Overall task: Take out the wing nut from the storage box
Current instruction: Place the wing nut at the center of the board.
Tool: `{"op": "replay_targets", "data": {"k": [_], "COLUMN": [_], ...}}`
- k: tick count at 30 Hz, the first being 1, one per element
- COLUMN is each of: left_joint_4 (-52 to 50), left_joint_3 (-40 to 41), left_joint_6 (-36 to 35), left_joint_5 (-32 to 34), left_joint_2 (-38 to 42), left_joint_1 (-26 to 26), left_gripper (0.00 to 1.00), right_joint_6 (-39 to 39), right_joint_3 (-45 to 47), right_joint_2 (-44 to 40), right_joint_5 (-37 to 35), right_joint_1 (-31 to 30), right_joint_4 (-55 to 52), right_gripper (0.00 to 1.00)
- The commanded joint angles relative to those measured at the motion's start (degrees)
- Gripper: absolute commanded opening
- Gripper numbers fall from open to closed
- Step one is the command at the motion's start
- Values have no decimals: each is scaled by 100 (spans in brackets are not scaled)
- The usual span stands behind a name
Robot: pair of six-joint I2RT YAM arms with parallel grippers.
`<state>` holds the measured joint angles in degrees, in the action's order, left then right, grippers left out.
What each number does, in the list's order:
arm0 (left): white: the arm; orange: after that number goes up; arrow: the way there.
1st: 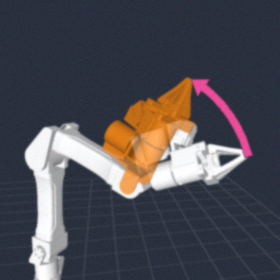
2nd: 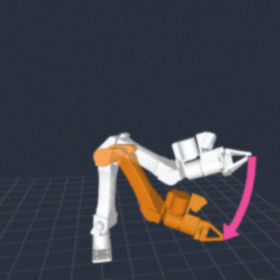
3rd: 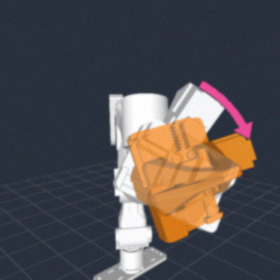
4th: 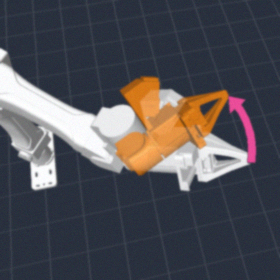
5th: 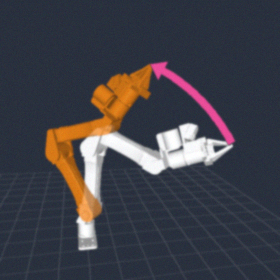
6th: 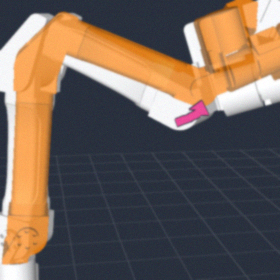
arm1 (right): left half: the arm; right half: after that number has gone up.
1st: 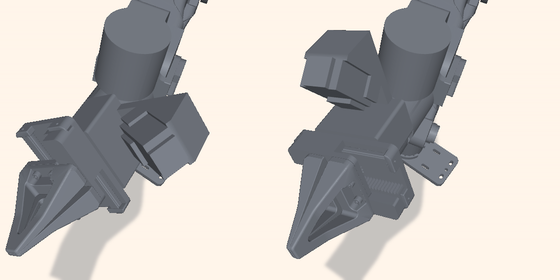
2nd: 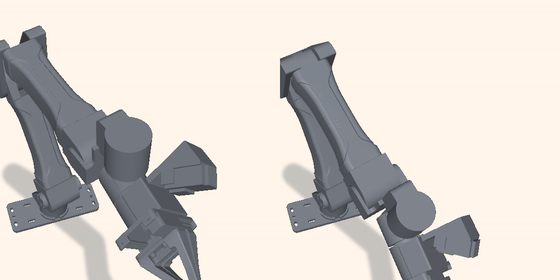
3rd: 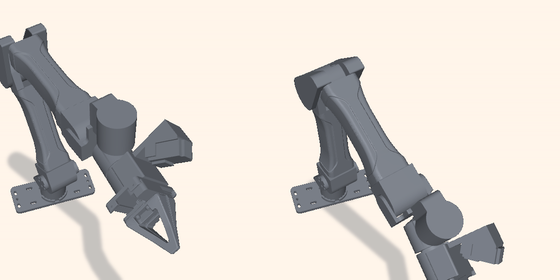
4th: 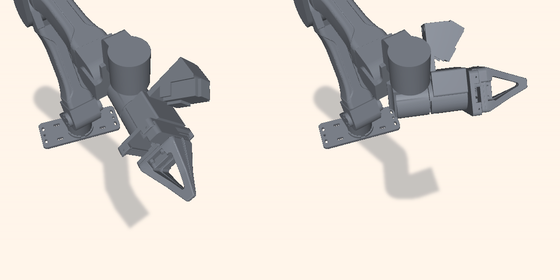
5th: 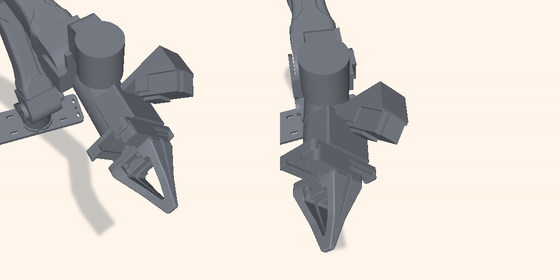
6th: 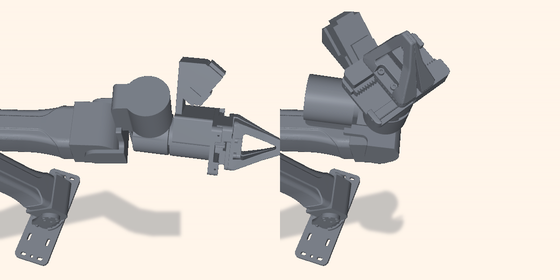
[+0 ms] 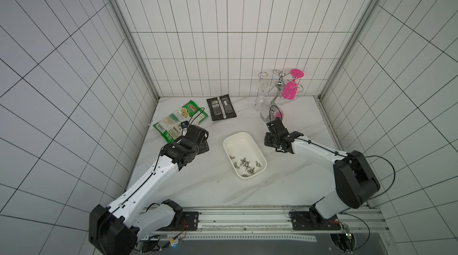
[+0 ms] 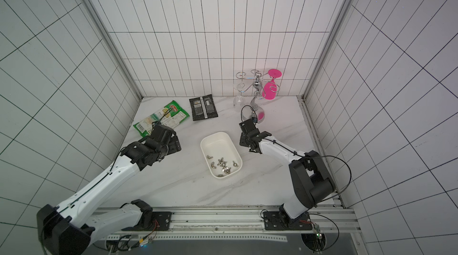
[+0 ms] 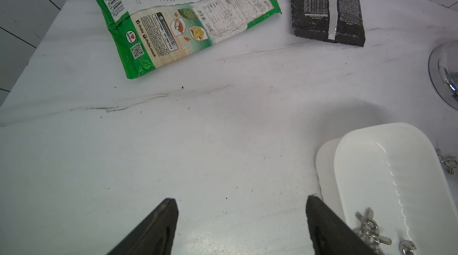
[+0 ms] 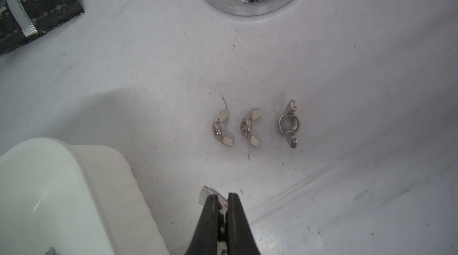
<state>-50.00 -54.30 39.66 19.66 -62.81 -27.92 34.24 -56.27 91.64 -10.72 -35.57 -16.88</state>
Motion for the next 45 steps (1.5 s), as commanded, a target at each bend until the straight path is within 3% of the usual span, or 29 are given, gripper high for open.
{"op": "replay_targets", "data": {"k": [1, 24, 45], "left_joint_4": [97, 27, 13], "left_joint_3": [-160, -199, -196], "left_joint_6": [5, -11, 7], "left_joint_5": [29, 125, 139], "left_joint_2": [-13, 58, 80], "left_joint_1": [-38, -47, -47], "left_gripper": [85, 85, 85], "right_joint_6": [-206, -365, -382], "right_joint_3": [22, -297, -270], "right_joint_2": [281, 1216, 601], "right_joint_5": [114, -62, -63], "right_joint_1": [68, 198, 194], "right_joint_4": [261, 473, 241], "right_gripper": [4, 4, 21]}}
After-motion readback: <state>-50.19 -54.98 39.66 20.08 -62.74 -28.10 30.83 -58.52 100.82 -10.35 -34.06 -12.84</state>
